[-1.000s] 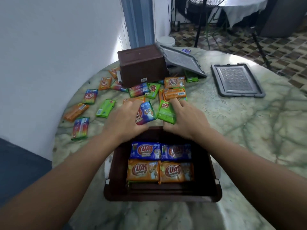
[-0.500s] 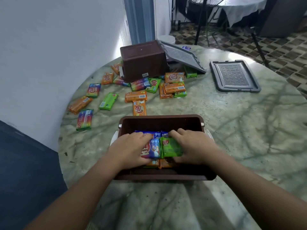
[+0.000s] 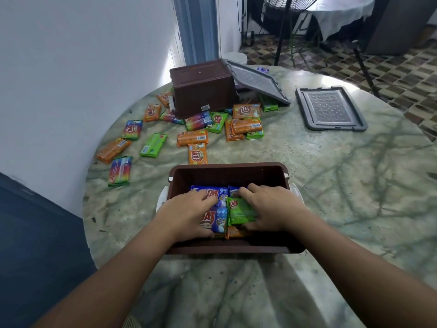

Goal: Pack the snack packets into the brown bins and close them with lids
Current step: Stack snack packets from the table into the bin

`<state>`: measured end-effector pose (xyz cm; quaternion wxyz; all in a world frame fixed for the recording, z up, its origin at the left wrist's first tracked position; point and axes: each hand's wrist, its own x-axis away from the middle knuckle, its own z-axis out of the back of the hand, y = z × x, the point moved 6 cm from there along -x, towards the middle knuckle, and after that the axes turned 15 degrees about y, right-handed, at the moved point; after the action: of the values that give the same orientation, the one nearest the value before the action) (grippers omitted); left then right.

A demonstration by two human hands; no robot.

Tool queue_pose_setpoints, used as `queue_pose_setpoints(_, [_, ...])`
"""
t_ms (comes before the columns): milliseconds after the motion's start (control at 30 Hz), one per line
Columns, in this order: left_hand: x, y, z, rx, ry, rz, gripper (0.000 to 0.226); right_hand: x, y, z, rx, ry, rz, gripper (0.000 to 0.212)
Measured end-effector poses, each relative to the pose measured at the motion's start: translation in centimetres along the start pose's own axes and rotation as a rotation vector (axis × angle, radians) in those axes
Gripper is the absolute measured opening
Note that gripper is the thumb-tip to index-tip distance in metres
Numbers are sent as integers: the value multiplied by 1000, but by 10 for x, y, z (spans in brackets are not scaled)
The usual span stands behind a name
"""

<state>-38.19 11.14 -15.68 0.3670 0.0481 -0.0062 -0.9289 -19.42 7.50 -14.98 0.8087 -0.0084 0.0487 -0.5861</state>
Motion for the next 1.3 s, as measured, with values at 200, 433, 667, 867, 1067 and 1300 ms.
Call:
queue_pose_setpoints(200, [0,2,2,-37,-16,-28,78,2,0,0,21,-2,-10,88])
queue_pose_setpoints(433, [2,6,4,-52,-68,-37,69,4,-1,2,25,2,-5,87])
queue_pose_setpoints(667, [1,6,3,-60,-82,-37,64,3,1,4,6,24,0,87])
queue_pose_setpoints(867, [1,6,4,-60,-83,-37,65,5,-1,6,-73,39,9,64])
queue_pose_setpoints(1067, [1,4,2,-42,-79,-27,69,5,4,13,-186,110,-33,35])
queue_pose_setpoints(1300, [1,3,3,-20,-65,-13,70,2,1,5,-79,-2,-12,35])
